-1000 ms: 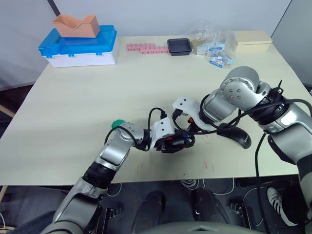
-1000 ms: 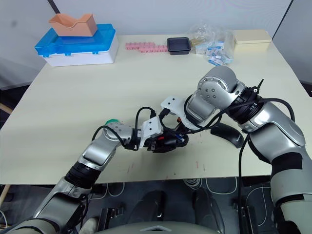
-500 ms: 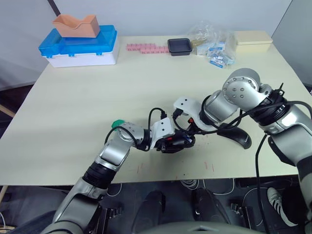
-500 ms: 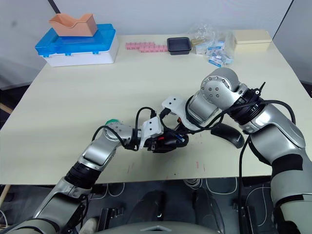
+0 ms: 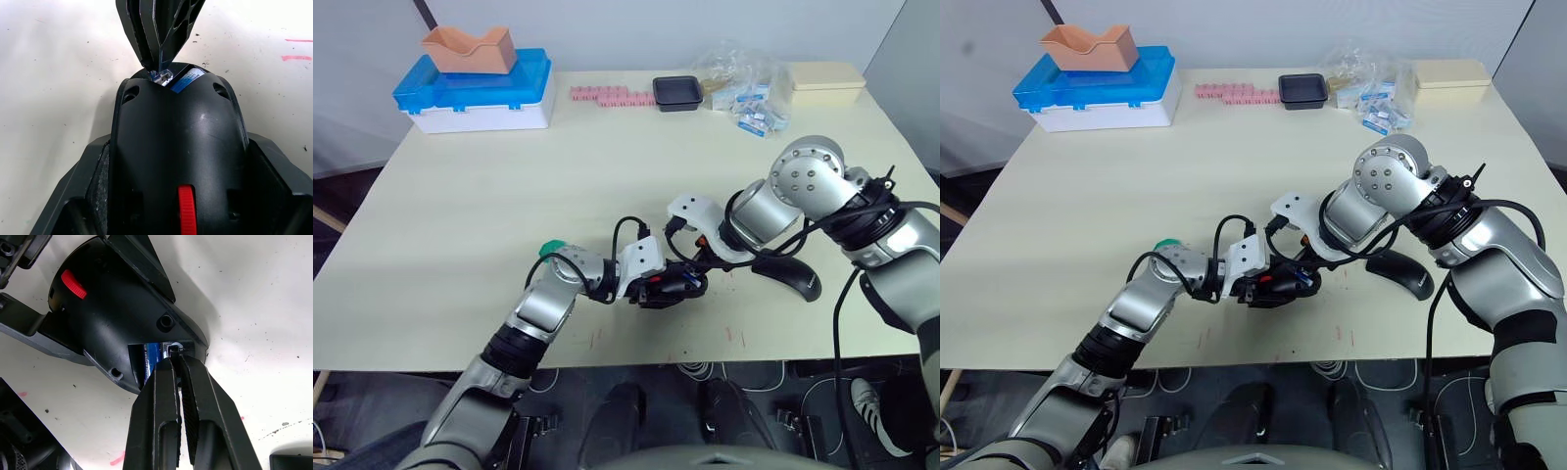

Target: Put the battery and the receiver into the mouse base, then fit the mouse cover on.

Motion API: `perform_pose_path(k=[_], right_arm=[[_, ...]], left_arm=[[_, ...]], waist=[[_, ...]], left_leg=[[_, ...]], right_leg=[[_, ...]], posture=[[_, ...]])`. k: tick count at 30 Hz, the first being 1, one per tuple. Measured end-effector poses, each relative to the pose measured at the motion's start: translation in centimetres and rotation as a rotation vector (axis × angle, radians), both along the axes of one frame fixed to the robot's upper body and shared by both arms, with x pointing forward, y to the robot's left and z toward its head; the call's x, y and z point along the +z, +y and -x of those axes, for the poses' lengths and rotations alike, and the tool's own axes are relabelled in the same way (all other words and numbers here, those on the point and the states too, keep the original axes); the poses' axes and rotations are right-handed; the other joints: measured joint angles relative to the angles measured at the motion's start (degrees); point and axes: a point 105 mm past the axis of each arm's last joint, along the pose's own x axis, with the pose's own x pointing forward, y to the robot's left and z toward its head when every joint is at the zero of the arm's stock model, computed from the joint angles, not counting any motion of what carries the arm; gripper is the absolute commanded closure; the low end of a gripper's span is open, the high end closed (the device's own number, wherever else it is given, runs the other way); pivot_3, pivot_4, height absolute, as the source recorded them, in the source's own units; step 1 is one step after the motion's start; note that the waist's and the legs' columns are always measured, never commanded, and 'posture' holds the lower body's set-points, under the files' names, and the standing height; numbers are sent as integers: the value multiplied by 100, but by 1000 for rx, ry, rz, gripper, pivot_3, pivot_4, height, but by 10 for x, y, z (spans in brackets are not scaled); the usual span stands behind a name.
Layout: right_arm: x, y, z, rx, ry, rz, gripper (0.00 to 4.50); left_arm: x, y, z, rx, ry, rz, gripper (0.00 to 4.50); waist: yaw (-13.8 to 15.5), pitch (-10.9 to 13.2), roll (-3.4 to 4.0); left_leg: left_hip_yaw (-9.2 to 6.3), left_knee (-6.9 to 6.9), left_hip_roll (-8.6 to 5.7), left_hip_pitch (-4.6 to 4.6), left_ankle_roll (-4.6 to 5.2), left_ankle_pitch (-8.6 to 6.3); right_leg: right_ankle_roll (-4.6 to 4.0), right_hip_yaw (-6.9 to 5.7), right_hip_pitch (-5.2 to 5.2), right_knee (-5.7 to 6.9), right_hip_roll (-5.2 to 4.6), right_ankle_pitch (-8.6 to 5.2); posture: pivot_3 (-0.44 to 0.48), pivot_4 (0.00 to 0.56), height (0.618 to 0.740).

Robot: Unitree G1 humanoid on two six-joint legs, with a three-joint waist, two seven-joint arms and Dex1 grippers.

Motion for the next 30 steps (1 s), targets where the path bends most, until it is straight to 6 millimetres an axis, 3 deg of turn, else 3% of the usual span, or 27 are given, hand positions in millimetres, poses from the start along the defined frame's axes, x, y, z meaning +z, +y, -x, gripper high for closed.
perform_pose_path(k=[30], right_arm=[[0,3,-5,-43,26,-6,4500]], left_arm=[[2,1,-3,-39,-7,-34,1544]], waist=[[13,-3,4]], left_leg=[[9,-17,0,3,0,1]], right_leg=[[0,-2,1,-14,4,1]], posture=[[0,150,740]])
